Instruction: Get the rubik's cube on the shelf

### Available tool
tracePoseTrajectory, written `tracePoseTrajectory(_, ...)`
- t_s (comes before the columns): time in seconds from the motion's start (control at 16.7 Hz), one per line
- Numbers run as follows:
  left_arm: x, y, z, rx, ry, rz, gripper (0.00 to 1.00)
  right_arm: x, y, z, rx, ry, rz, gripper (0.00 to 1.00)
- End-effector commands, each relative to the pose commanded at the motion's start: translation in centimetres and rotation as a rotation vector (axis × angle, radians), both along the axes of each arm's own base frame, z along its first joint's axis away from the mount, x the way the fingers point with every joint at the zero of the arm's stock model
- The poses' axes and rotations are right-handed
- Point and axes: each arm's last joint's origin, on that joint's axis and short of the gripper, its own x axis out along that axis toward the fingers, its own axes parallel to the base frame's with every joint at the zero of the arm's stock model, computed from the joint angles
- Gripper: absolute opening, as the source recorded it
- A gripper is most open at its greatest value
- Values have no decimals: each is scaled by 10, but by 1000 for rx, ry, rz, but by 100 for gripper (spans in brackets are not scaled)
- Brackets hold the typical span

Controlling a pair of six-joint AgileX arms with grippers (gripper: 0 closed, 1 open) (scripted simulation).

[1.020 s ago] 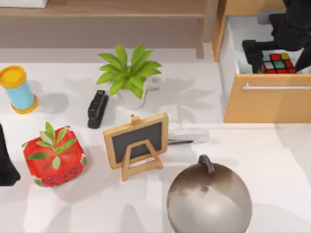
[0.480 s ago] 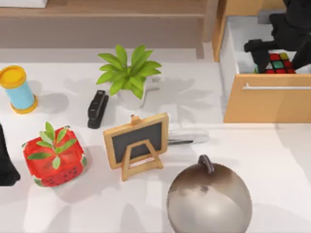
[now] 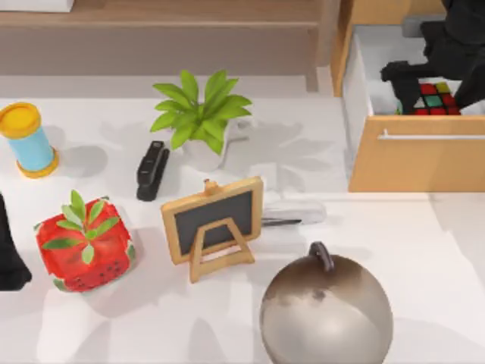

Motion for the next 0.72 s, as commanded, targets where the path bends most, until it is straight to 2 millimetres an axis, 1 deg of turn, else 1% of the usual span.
tracePoseTrajectory(0.48, 0, 0, 0, 0, 0, 0, 100, -1, 0, 2, 12, 1, 8, 0)
tracePoseTrajectory(0.6, 0, 0, 0, 0, 0, 0, 100, -4, -2, 6, 34, 2, 29, 0)
tracePoseTrajectory(0.72, 0, 0, 0, 0, 0, 0, 100, -8, -3, 15, 49, -3, 64, 0)
